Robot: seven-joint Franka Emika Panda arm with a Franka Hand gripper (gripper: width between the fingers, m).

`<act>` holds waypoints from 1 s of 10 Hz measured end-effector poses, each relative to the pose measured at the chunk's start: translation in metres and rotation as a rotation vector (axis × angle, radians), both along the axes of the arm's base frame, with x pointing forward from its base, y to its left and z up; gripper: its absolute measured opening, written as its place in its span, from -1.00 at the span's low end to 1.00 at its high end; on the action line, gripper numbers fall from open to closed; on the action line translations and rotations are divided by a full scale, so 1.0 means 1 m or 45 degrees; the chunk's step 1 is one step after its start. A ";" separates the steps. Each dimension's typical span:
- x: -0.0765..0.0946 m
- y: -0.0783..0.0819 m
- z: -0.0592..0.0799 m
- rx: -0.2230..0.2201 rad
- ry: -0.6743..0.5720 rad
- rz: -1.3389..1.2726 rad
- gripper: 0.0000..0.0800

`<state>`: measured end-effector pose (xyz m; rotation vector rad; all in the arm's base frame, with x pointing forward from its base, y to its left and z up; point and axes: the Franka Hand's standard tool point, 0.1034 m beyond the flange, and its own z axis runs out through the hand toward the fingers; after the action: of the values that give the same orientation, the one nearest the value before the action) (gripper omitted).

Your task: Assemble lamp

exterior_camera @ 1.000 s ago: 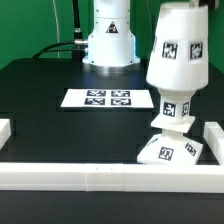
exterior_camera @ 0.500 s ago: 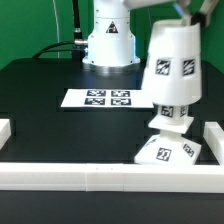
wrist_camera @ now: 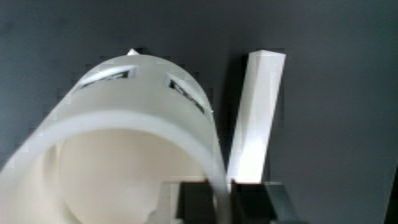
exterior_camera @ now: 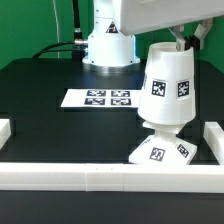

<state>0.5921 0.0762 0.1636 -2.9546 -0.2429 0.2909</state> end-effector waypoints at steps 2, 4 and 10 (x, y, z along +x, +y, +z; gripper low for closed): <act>0.000 -0.001 -0.001 0.000 0.002 -0.001 -0.82; 0.000 0.000 -0.001 -0.001 0.001 0.000 -0.37; 0.002 0.006 0.025 -0.039 -0.039 0.052 0.74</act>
Offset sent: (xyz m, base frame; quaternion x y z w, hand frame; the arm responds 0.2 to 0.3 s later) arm 0.0016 -0.0016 0.0040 -0.0145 -0.0026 -0.0080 0.9999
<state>0.5944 0.0823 0.1882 -2.9891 -0.3052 0.2567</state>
